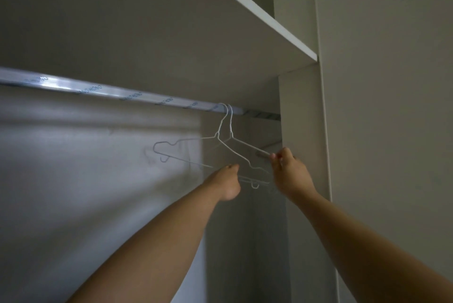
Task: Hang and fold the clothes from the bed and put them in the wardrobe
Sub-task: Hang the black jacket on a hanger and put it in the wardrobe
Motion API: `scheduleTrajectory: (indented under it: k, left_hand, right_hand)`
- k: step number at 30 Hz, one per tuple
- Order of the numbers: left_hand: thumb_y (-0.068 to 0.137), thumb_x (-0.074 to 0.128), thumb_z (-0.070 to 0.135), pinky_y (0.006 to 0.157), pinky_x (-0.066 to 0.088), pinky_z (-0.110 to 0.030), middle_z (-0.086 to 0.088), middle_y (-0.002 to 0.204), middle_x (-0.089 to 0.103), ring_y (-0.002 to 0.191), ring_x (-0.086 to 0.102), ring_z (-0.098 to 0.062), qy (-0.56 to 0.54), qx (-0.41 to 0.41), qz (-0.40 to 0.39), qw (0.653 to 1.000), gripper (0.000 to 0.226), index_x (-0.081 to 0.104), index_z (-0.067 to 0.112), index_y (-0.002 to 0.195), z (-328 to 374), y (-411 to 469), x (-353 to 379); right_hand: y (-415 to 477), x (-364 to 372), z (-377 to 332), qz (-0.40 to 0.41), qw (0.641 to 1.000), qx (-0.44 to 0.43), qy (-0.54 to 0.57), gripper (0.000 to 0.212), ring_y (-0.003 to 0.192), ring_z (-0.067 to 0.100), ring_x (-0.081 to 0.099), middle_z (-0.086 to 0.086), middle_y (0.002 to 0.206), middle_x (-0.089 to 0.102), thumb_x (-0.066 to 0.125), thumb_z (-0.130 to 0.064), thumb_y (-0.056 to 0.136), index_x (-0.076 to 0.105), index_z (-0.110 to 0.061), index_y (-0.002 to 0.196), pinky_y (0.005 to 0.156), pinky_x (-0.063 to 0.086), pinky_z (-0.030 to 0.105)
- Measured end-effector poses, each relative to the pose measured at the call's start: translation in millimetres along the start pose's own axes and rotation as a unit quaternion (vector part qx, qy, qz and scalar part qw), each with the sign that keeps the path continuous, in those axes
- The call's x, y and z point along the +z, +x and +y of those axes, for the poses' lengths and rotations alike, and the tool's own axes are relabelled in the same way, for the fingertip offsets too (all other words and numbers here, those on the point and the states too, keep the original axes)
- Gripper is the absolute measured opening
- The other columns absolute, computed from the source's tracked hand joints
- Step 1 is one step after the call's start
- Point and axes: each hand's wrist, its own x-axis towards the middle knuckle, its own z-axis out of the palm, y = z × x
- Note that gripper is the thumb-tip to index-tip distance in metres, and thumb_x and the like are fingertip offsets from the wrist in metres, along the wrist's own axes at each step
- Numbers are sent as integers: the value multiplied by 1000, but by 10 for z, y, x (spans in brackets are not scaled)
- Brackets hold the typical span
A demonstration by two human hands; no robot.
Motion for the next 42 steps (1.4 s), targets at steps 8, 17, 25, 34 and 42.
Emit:
scheduleTrajectory:
  k: [8, 17, 25, 34, 42]
  left_hand:
    - [99, 40, 15, 114, 37, -43, -10, 159, 34, 141, 42, -33, 17, -6, 17, 1000, 51, 37, 10, 150, -93, 183, 119]
    - [104, 33, 51, 90, 50, -40, -9, 122, 55, 111, 61, -35, 63, -20, 85, 994, 41, 59, 24, 122, -133, 256, 206]
    - [102, 41, 51, 72, 48, -40, -11, 100, 63, 89, 64, -38, 90, -46, 252, 962, 43, 62, 16, 88, -489, 25, 67]
    - [104, 39, 46, 65, 33, -35, -12, 86, 61, 81, 57, -36, -41, -57, 314, 947, 41, 39, 22, 70, -738, -200, -279]
    - [101, 43, 46, 59, 29, -33, 6, 72, 47, 67, 48, -23, -49, 22, 310, 949, 40, 41, 21, 69, -600, -537, -387]
  right_hand:
    - [-15, 55, 118, -30, 999, 14, 26, 37, 100, 38, 56, 15, 108, 59, 47, -49, 102, 48, -14, 113, 73, 36, 34]
    - [14, 35, 270, -16, 998, -2, -57, 31, 80, 35, 50, 10, 109, 49, 30, -41, 107, 49, -17, 109, 69, 44, 38]
    - [55, 164, 279, 0, 995, 10, -102, 30, 79, 36, 51, 5, 90, 42, 28, -37, 106, 51, -18, 101, 67, 40, 36]
    - [51, 137, 196, -24, 993, 48, -108, 35, 96, 39, 59, 9, 101, 46, 38, -22, 100, 67, -11, 116, 85, 53, 41]
    - [-136, -35, -151, 109, 985, -15, 134, 49, 97, 30, 61, 10, 100, 68, 33, -41, 107, 72, -13, 100, 84, 46, 40]
